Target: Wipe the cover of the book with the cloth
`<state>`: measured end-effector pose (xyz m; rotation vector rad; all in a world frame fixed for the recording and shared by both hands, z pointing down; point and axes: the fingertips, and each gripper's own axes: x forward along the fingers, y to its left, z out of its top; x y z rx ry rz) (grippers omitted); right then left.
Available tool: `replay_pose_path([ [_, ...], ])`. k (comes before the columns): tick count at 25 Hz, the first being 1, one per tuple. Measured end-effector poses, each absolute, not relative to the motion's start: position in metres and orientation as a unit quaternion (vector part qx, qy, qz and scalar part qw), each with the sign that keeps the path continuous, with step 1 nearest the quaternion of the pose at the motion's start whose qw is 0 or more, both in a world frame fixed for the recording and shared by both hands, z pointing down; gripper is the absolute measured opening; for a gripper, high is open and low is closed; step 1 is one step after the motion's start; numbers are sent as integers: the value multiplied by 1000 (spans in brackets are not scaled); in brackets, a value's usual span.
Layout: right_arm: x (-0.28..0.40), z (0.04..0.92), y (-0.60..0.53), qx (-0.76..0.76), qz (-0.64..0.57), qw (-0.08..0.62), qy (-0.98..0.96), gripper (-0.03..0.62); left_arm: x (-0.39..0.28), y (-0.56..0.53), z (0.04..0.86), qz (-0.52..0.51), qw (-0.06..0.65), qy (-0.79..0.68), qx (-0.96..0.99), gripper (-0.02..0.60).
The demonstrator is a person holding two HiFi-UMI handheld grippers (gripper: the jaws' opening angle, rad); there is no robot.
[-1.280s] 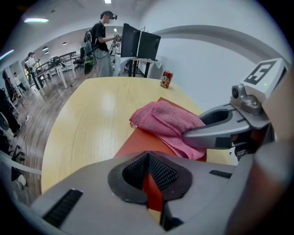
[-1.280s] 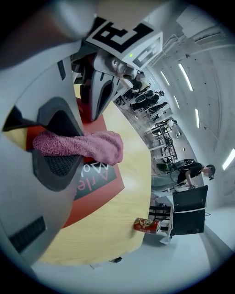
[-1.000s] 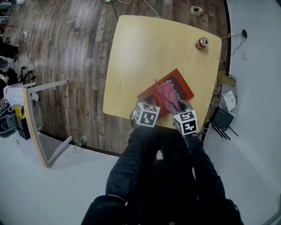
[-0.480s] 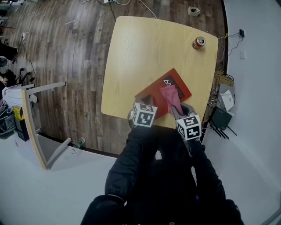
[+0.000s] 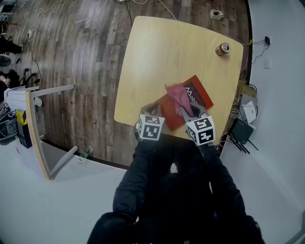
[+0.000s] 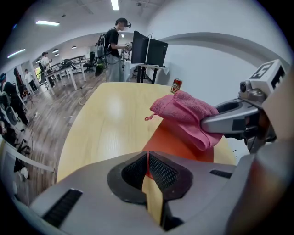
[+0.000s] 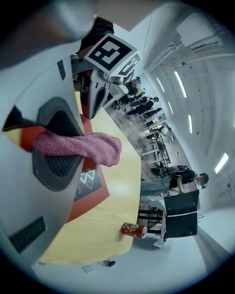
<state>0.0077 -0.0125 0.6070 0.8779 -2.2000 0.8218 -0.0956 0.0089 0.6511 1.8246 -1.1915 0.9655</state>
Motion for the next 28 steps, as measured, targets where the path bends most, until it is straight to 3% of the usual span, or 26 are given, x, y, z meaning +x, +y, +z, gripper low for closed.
replay_pose_path([
  [12,-36,635,-11,311,330,334,-826,91,-116,10,664,384,381,-445,714,35],
  [28,24,646,38,320,360,369,-795,91,-117,10,664,379,391,-448,709,35],
])
